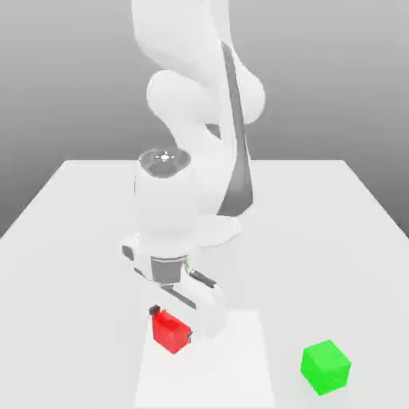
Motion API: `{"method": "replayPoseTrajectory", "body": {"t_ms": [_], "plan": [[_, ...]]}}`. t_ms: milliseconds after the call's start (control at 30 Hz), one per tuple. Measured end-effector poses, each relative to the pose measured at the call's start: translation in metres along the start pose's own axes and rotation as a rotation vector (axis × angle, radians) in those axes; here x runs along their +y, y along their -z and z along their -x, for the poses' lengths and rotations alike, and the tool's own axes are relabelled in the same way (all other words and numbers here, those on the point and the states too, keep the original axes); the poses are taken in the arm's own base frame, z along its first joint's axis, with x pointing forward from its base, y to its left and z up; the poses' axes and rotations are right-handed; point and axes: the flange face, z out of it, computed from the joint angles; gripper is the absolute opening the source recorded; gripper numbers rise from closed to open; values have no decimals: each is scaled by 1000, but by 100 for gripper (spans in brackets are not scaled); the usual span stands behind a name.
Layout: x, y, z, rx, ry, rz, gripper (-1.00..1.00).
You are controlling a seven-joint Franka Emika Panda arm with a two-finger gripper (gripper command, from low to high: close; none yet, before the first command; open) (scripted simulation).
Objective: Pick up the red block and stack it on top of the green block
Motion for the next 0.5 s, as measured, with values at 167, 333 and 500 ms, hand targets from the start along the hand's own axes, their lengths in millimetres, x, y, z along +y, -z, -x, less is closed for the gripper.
{"method": "replayPoseTrajectory", "body": {"t_ms": [167, 333, 500], "plan": [[1, -2, 0, 1, 1, 0, -100], [-7, 17, 0, -1, -4, -13, -100], [-11, 39, -1, -2, -5, -22, -100]]}}
